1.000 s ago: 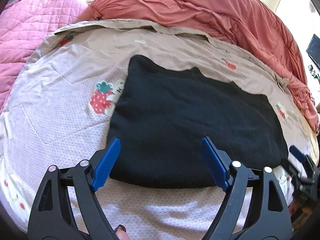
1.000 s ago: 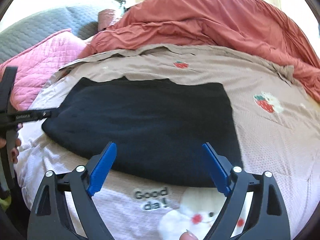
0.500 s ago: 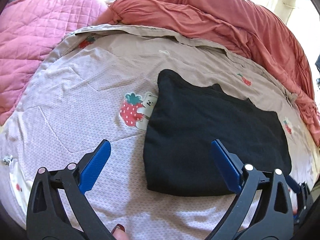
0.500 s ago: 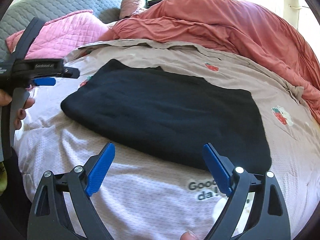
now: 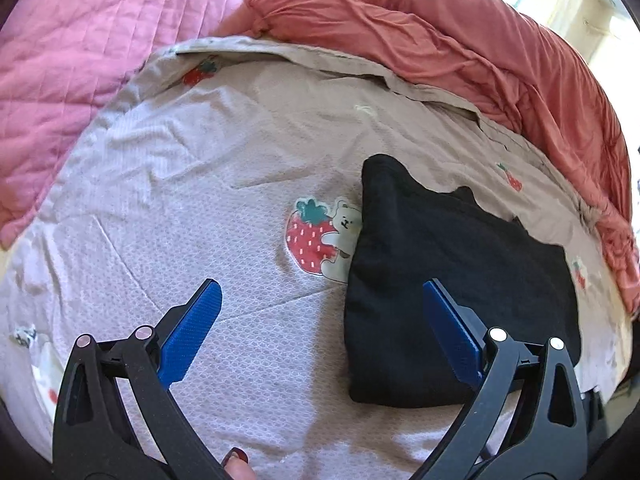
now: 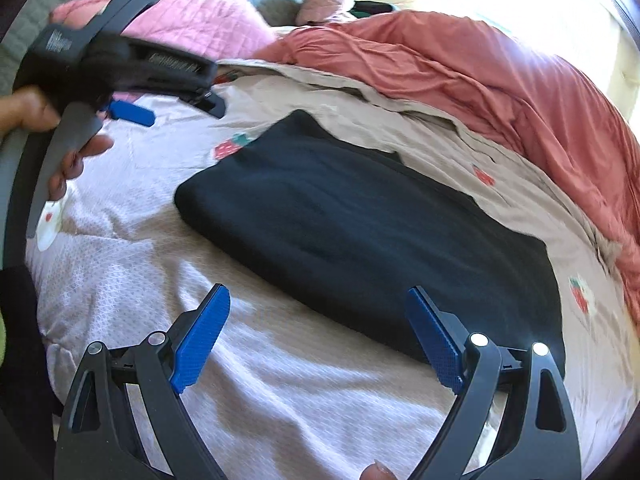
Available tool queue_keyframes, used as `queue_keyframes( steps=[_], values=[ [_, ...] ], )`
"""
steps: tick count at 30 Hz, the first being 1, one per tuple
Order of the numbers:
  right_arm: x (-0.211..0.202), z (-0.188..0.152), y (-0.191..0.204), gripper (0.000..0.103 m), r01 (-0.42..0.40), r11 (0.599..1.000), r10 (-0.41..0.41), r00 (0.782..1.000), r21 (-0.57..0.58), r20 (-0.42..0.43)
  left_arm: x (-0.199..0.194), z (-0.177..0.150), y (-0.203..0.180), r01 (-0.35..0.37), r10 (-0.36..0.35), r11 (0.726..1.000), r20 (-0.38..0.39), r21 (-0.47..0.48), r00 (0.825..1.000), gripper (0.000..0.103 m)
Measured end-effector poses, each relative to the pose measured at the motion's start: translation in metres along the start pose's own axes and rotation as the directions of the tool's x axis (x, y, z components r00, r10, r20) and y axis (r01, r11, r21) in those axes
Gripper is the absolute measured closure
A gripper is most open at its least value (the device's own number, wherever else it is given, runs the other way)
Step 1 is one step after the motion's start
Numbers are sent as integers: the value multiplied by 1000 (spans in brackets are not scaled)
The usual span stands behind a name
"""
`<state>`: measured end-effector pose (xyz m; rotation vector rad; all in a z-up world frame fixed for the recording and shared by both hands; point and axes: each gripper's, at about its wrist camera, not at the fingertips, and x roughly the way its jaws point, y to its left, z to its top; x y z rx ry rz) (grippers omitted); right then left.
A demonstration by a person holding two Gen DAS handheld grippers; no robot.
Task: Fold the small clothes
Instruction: 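Close the right tool on an edge of the folded sweatshirt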
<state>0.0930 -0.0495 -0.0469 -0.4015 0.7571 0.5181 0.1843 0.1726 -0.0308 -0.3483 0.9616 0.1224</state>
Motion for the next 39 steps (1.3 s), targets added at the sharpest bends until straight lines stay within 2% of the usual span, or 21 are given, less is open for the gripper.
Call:
queue_keyframes(
  steps=[5, 12, 22, 24, 27, 28, 30, 31, 32, 34, 36, 39],
  values=[
    [26, 14, 28, 14, 42, 994, -44, 999, -96, -16, -1, 5, 7, 12, -12, 1000, 11, -17, 1000, 10],
    [62, 23, 42, 14, 88, 980, -100, 994, -181, -55, 4, 11, 21, 29, -29, 997, 8, -77, 1000, 10],
    [83, 29, 71, 14, 191, 932, -186, 982, -310, 46, 24, 11, 35, 74, -79, 979, -23, -192, 997, 10],
    [84, 31, 71, 17, 215, 925, -205, 977, -312, 65, 30, 10, 36, 87, -97, 973, -37, -212, 995, 10],
    [86, 34, 67, 36, 250, 919, -234, 968, -306, 87, 36, 9, 37, 109, -125, 966, -52, -235, 991, 10],
    [86, 35, 65, 51, 240, 924, -225, 971, -299, 84, 39, 9, 37, 116, -134, 964, -57, -241, 989, 10],
    [82, 37, 60, 74, 192, 945, -177, 981, -266, 81, 44, 8, 37, 135, -157, 957, -65, -257, 985, 10],
    [78, 39, 56, 83, 167, 956, -151, 985, -241, 82, 47, 8, 37, 151, -175, 951, -68, -269, 982, 10],
    [74, 42, 50, 85, 133, 972, -120, 990, -194, 77, 49, 8, 37, 166, -192, 946, -68, -279, 979, 10],
    [70, 47, 36, 89, 68, 993, -62, 996, -102, 61, 55, 9, 35, 247, -279, 916, -59, -315, 959, 10],
    [64, 49, 23, 91, -4, 1000, 5, 998, -14, 59, 61, 12, 30, 344, -383, 873, -49, -346, 923, 10],
    [56, 50, 15, 92, -37, 999, 36, 996, 7, 80, 66, 16, 17, 430, -474, 833, -49, -347, 879, 10]
  ],
)
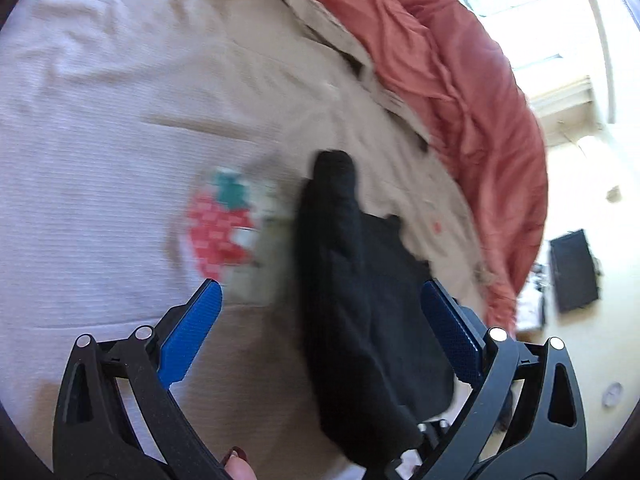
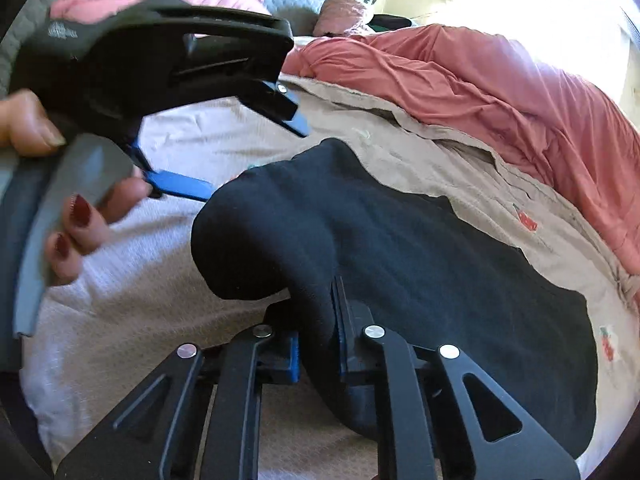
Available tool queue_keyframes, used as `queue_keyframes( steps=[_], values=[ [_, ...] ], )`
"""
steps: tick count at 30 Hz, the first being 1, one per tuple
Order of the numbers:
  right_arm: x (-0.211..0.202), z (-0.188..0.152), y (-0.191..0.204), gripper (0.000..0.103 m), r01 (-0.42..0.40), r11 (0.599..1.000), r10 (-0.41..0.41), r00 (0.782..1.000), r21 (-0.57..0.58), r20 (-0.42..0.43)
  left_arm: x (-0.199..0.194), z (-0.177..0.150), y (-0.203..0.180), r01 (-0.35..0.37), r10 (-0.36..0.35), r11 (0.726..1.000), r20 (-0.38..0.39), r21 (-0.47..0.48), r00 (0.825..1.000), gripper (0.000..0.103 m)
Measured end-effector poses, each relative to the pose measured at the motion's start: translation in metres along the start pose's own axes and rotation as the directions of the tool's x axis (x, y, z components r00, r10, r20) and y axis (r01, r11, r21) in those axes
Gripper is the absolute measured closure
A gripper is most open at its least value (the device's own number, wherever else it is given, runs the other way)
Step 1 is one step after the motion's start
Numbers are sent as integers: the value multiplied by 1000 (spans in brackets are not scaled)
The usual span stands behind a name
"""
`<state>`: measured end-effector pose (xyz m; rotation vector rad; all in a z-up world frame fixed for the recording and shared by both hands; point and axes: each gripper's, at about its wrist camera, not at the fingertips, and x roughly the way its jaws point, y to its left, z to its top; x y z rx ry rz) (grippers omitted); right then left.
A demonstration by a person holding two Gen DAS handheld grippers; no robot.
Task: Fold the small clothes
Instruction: 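Close the right tool on an edge of the folded sweatshirt, then lift the gripped edge with the right tool and fold it over the bundle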
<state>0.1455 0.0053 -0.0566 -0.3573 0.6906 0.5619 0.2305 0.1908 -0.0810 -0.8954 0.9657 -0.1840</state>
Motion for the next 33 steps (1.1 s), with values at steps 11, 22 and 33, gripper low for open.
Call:
queue_keyframes(
  steps=[11, 22, 33],
  values=[
    [-6, -8, 1, 93, -27, 999, 27, 1000, 37, -1, 44, -8, -12, 77, -74, 997, -126, 17, 989, 40],
    [-22, -6, -12, 93, -5, 999, 4, 1000, 41, 27, 38, -17, -47, 115, -104, 983, -86, 141, 991, 88],
    [-60, -23, -44, 95, 20, 992, -28, 997, 128, 66, 33, -60, -106, 197, -184, 955, -80, 223, 980, 88]
  ],
)
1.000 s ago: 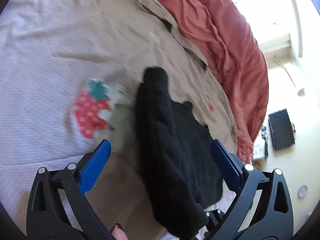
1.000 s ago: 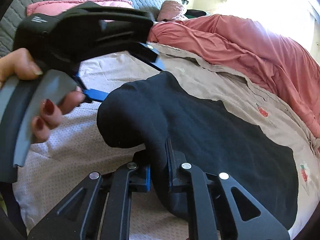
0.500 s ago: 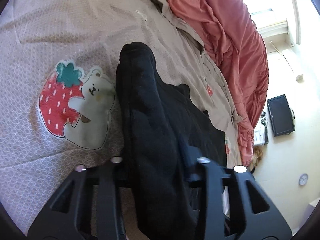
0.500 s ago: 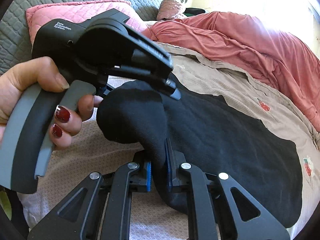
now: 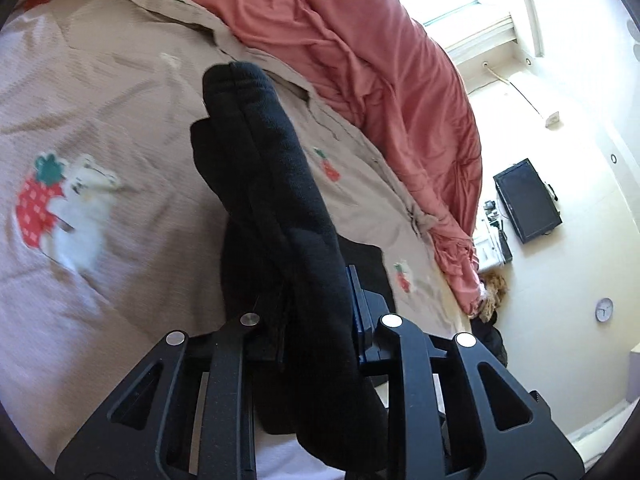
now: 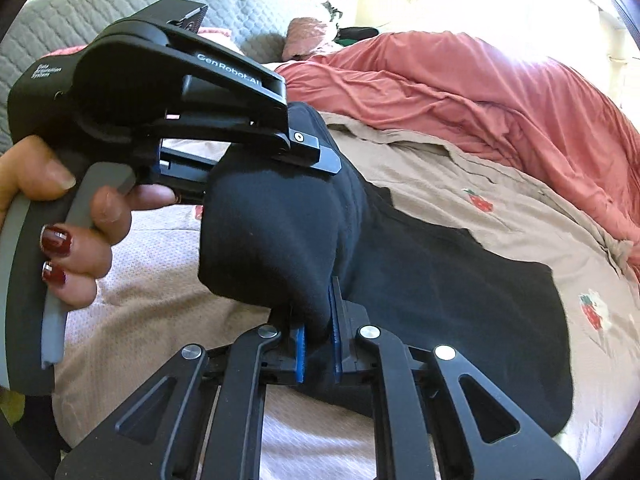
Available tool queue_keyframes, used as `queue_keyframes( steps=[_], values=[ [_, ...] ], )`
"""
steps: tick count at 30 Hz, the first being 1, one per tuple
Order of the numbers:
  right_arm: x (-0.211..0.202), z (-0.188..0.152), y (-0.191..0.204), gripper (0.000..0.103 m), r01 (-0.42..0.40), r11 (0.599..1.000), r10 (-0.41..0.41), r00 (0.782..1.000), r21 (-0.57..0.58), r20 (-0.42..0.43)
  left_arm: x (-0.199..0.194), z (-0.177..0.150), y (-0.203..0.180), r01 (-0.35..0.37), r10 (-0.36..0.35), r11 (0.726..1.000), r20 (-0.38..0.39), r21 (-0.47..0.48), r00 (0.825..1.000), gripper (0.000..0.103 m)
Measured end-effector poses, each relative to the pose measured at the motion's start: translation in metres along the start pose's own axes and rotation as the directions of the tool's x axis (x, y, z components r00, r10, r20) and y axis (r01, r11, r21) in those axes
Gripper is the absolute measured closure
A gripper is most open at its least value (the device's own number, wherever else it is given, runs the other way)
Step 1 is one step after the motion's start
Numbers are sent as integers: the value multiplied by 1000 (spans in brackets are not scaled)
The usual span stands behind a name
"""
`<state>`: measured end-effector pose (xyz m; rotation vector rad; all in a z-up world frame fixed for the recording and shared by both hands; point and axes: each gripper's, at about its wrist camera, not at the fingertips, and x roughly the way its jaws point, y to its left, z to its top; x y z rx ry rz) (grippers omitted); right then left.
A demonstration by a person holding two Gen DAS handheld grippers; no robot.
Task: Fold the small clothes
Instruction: 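Lift the gripped edge with the right tool and fold it over the bundle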
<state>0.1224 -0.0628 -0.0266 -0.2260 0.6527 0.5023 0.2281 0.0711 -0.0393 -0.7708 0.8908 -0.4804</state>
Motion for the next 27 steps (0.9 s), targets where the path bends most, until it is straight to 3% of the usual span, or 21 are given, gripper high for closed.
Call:
queue_keyframes(
  steps=[14, 19, 22, 24, 27],
  values=[
    [-70, -31, -103, 95, 74, 974, -91, 993, 216, 70, 84, -17, -122, -51, 66, 989, -101, 140, 993, 88],
    [-75, -52, -138, 95, 98, 945, -113, 993, 312, 32, 134, -35, -146, -89, 124, 977, -179, 193, 976, 88],
    [-67, -67, -158, 95, 102, 918, -103, 995, 383, -18, 166, -46, -151, -145, 198, 962, -222, 233, 955, 87],
    [-56, -78, -170, 94, 96, 895, -73, 995, 436, -69, 185, -52, -151, -188, 252, 950, -253, 251, 934, 68],
    [-49, -95, -191, 92, 68, 822, -12, 995, 565, -103, 183, -52, -148, -195, 251, 951, -234, 240, 939, 63]
  ],
)
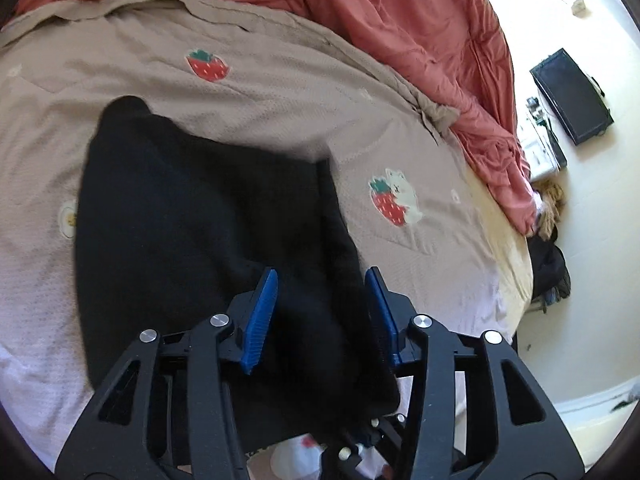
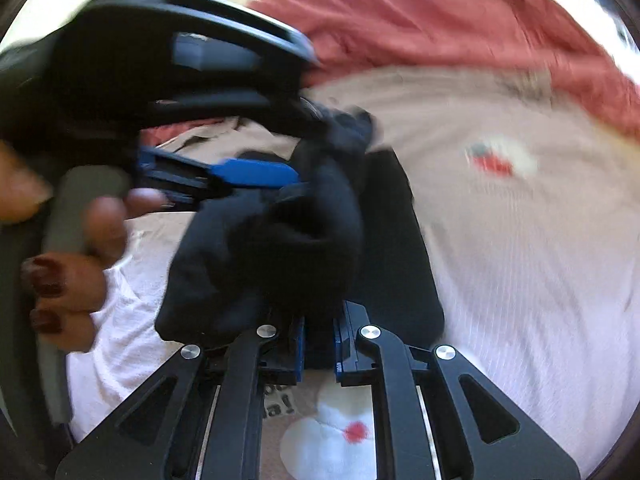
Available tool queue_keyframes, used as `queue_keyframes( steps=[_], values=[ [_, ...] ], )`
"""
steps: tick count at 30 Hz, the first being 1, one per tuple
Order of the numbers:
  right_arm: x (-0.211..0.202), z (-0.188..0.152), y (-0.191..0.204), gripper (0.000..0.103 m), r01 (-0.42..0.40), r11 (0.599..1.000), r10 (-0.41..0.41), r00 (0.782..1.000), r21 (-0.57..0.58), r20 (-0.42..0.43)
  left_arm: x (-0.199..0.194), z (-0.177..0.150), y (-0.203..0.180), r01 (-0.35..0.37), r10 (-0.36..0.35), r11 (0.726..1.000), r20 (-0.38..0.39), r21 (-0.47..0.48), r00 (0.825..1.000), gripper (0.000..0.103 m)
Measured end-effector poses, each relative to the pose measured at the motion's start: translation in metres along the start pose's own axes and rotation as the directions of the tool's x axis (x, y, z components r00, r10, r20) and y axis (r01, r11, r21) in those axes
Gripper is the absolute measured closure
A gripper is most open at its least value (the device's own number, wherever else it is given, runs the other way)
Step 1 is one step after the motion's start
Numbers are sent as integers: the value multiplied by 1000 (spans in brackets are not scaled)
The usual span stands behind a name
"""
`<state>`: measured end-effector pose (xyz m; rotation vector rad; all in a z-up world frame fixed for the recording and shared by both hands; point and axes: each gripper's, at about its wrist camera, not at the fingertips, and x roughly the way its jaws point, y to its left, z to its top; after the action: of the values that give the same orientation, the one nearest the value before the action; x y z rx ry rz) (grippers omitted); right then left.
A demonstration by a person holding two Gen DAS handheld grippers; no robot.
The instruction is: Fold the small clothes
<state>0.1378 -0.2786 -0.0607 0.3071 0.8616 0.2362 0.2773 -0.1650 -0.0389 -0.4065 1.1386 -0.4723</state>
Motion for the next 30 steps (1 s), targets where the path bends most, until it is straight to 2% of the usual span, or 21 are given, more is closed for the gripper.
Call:
queue_keyframes(
  steps=[2, 5, 8, 10, 12, 14, 16, 18, 19, 22, 23, 26, 27, 30],
  values=[
    [0, 0, -17, 90, -20, 996, 22, 1000, 87, -17, -8, -5, 5, -3, 4, 1000, 23, -3, 1000, 62],
    [-3, 0, -21, 84, 9, 995, -6, 999, 99, -34, -23, -11, 16, -55, 56, 998, 54, -18, 997, 62],
    [-7, 1, -24, 81, 5, 989, 2, 999, 149, -49, -38, -20, 29, -167, 167, 986, 102, -9, 981, 62],
    [-12, 0, -32, 71, 6, 979, 5, 999, 204, -53, -44, -27, 38, -226, 224, 974, 110, 9, 968, 62],
    [-23, -2, -43, 64, 7, 964, 2, 1000, 267, -31, -45, -33, 44, -253, 249, 967, 100, 28, 963, 61],
    [-36, 3, -50, 61, 26, 955, -31, 999, 295, 12, -40, -39, 43, -285, 279, 956, 90, 66, 956, 58],
    [-47, 13, -56, 61, 77, 956, -104, 991, 283, 84, -31, -47, 39, -340, 330, 933, 94, 119, 939, 57],
    [-54, 28, -60, 61, 85, 969, -122, 981, 232, 150, -25, -56, 35, -373, 358, 912, 115, 170, 927, 56],
    [-51, 34, -61, 57, 81, 978, -112, 981, 192, 160, -23, -59, 33, -389, 370, 902, 126, 190, 920, 56],
    [-29, 54, -59, 56, 19, 995, -32, 991, 96, 132, -19, -66, 30, -410, 385, 886, 150, 218, 911, 56],
    [-17, 60, -60, 56, -30, 995, 20, 995, 96, 102, -20, -67, 31, -408, 382, 886, 154, 219, 911, 56],
    [18, 74, -56, 65, -117, 988, 116, 993, 106, 9, -21, -68, 33, -397, 371, 892, 153, 217, 916, 54],
    [27, 76, -54, 70, -126, 987, 128, 992, 105, -17, -22, -68, 34, -394, 368, 893, 151, 216, 917, 54],
    [49, 78, -53, 71, -161, 979, 171, 983, 126, -71, -22, -69, 33, -393, 366, 892, 150, 222, 918, 52]
  ],
)
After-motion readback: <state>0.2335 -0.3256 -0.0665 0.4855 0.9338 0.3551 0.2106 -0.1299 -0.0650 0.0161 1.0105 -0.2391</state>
